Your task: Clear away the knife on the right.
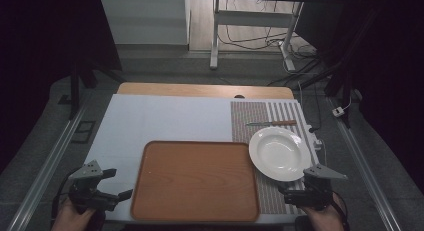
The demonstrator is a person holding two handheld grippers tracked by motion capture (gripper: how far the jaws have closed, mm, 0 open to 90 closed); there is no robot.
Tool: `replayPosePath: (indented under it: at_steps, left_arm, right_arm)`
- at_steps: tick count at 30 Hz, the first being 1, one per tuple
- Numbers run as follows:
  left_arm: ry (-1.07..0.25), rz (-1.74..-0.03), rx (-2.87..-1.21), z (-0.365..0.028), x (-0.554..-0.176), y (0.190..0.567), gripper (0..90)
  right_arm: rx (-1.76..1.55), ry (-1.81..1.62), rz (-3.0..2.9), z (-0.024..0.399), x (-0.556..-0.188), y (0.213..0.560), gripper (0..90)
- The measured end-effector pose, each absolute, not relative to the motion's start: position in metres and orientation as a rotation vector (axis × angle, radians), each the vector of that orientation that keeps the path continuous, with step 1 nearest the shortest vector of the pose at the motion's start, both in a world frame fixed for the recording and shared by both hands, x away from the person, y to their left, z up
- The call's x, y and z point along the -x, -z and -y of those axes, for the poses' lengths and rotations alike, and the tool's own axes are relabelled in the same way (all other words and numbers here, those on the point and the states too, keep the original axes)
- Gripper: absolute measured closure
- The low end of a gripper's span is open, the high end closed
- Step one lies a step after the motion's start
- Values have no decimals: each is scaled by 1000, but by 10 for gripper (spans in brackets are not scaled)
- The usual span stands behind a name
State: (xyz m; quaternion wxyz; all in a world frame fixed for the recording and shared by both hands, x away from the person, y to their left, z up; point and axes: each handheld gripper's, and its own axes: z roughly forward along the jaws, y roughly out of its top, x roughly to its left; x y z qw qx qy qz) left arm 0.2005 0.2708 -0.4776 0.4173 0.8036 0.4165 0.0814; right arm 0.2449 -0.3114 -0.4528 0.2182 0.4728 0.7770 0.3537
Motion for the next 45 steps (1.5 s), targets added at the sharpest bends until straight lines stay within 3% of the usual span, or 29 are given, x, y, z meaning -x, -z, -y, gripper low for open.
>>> replayPosePath:
  at_steps: [45]
  left_arm:
    - [-203, -1052, -2018, -271, -201, 478, 24]
  right_arm:
    - [-1235, -991, -2256, 298, -255, 451, 2]
